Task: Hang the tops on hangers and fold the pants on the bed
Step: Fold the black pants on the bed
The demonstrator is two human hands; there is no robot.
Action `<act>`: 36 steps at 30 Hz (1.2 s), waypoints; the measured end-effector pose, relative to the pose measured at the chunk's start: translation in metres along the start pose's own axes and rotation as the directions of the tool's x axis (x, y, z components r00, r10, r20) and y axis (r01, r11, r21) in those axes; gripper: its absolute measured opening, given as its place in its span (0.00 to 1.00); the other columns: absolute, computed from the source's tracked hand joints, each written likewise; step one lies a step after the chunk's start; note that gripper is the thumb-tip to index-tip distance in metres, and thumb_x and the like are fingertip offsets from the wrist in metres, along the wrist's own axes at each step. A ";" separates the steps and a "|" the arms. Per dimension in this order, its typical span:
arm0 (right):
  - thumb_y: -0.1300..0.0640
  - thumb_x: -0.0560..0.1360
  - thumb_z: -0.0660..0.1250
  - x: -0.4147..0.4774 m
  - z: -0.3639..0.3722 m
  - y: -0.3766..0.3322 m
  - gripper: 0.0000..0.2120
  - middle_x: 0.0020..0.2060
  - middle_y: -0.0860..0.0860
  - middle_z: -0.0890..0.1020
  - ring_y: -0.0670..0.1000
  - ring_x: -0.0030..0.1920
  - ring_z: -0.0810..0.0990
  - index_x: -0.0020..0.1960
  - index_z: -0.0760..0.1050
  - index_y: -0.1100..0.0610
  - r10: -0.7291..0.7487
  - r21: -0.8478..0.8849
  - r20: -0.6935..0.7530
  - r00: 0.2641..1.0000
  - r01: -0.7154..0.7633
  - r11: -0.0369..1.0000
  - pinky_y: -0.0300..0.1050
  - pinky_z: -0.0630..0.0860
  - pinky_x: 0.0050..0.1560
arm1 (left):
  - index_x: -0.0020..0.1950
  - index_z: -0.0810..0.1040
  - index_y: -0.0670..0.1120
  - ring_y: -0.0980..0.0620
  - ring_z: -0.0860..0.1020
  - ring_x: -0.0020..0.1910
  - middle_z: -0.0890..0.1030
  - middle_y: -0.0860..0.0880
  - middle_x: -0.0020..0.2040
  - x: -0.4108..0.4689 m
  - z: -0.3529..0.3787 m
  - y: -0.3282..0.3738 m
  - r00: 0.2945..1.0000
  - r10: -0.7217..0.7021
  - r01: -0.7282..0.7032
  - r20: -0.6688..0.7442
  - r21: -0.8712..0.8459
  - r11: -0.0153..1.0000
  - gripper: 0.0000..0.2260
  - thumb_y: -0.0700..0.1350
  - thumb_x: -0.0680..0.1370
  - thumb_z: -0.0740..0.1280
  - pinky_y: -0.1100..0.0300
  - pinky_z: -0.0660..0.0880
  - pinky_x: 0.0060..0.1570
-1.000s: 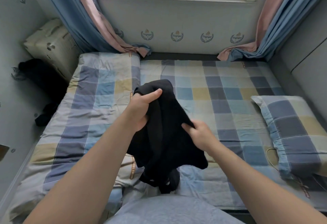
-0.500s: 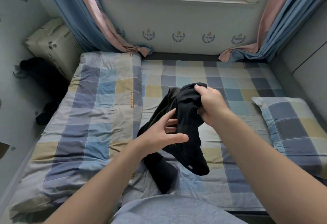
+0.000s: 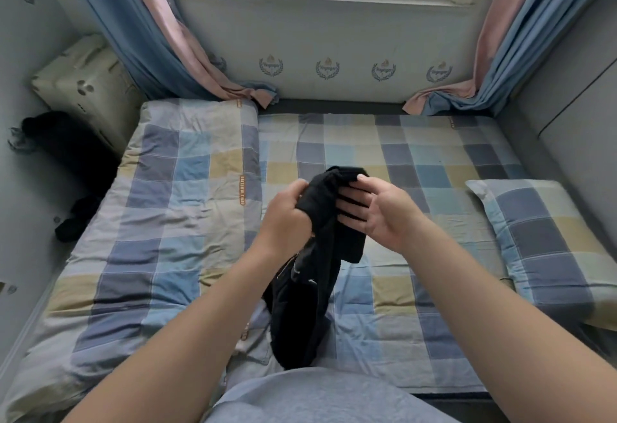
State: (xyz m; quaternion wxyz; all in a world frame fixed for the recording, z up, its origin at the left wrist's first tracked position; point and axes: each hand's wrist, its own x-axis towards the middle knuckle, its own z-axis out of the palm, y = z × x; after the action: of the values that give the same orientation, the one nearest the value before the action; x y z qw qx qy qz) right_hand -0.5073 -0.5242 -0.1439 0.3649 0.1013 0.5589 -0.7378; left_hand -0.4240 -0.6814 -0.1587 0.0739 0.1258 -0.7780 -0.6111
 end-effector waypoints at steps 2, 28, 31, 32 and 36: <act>0.53 0.83 0.61 -0.003 -0.010 0.006 0.11 0.57 0.53 0.85 0.56 0.60 0.82 0.63 0.75 0.54 -0.046 -0.045 0.018 0.999 0.046 0.998 0.55 0.80 0.58 | 0.46 0.77 0.40 0.36 0.82 0.42 0.81 0.37 0.41 0.008 -0.008 0.007 0.995 -0.078 0.077 -0.059 -0.028 0.997 0.07 0.41 0.74 0.62 0.34 0.80 0.36; 0.54 0.83 0.63 0.017 -0.063 0.047 0.11 0.34 0.47 0.80 0.49 0.36 0.77 0.44 0.79 0.48 -0.495 -0.818 0.052 0.868 0.321 0.477 0.45 0.71 0.37 | 0.50 0.79 0.41 0.41 0.85 0.33 0.84 0.38 0.42 0.047 -0.041 0.012 0.927 -0.342 0.366 -0.155 0.162 0.916 0.19 0.40 0.66 0.54 0.48 0.83 0.35; 0.57 0.82 0.64 0.019 -0.063 0.016 0.09 0.38 0.47 0.83 0.52 0.42 0.81 0.46 0.80 0.50 -0.578 -0.765 0.077 0.813 0.420 0.489 0.48 0.76 0.42 | 0.56 0.76 0.42 0.40 0.80 0.48 0.81 0.41 0.50 0.043 -0.051 0.001 0.900 -0.405 0.401 -0.162 0.672 0.623 0.18 0.42 0.69 0.57 0.44 0.80 0.53; 0.58 0.82 0.64 0.018 -0.058 0.005 0.09 0.38 0.45 0.83 0.49 0.42 0.81 0.46 0.80 0.50 -0.589 -0.748 0.114 0.800 0.459 0.479 0.44 0.76 0.43 | 0.60 0.74 0.43 0.40 0.78 0.54 0.79 0.41 0.57 0.040 -0.049 -0.002 0.903 -0.406 0.364 -0.143 0.757 0.543 0.18 0.41 0.71 0.59 0.44 0.78 0.56; 0.63 0.79 0.66 0.016 -0.027 -0.031 0.12 0.39 0.43 0.84 0.45 0.43 0.81 0.45 0.81 0.47 -0.555 -0.704 0.270 0.787 0.554 0.444 0.38 0.78 0.44 | 0.74 0.64 0.52 0.44 0.69 0.70 0.70 0.47 0.72 0.034 -0.013 -0.005 0.966 -0.184 -0.013 0.180 0.749 0.663 0.31 0.53 0.74 0.72 0.43 0.71 0.66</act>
State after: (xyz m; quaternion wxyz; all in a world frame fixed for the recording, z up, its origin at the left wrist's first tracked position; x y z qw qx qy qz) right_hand -0.5462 -0.5038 -0.1388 0.1112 -0.2474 0.8136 -0.5143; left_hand -0.4524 -0.7046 -0.1616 -0.1075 0.1069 -0.9554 -0.2536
